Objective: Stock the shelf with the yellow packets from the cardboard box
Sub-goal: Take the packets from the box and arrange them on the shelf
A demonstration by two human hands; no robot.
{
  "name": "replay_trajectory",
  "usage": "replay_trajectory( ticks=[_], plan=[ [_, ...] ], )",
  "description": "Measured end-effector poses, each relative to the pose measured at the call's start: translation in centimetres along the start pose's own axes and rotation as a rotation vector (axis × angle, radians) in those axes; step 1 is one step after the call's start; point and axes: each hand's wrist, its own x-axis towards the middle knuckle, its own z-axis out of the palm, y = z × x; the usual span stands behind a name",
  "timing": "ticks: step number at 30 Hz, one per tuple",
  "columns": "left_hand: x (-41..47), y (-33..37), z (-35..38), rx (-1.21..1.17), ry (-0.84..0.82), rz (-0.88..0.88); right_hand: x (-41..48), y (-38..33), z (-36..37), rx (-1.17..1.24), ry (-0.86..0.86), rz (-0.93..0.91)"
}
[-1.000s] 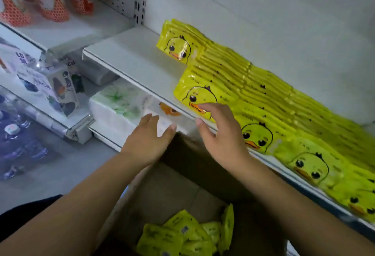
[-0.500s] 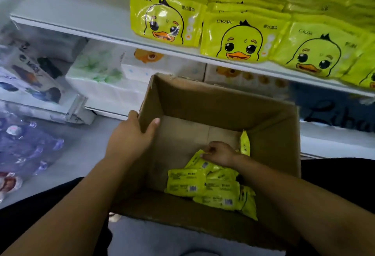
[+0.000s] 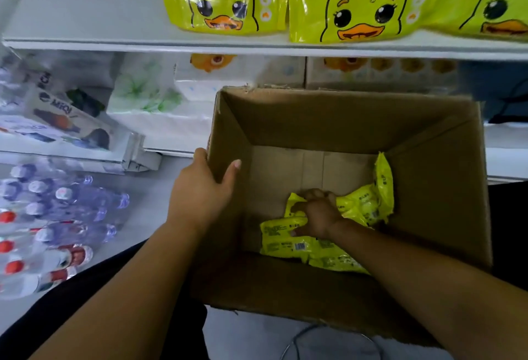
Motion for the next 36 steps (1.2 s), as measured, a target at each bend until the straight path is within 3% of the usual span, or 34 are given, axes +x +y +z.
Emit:
replay_trajectory(
  ticks=[8,15,23,26,28,33,36],
  plan=[
    [0.0,0.0,0.4,0.064,0.052,0.019,-0.9,-1.5,-0.1,0.086,0.051,-0.069],
    [-0.6,-0.1,0.2,0.112,0.039,0.007,-3.0,-2.3,-1.6,0.311,0.082,0.113],
    [-4.4,2.4,0.1,0.293,0.171,-0.088,-8.8,-1.9,-9.6,0.649,0.516,0.135],
    [-6.5,4.9,-0.3,-0.025,0.279,0.002,-12.9,-2.2,-14.4,0.835,0.653,0.021],
    [-8.5,7.1,-1.3,-0.39,0.208,-0.019,-16.7,-2.5,-17.5,0.9,0.69,-0.077],
    [-14.0,9.4,-0.9,-1.314,-0.452,-0.11,-26.4,-1.9,-21.1,1.24,0.582,-0.239],
    [-15.9,9.6,0.9,-1.523,-0.602,-0.128,-29.1,-0.5,-19.7,1.35,0.542,-0.201]
  ],
)
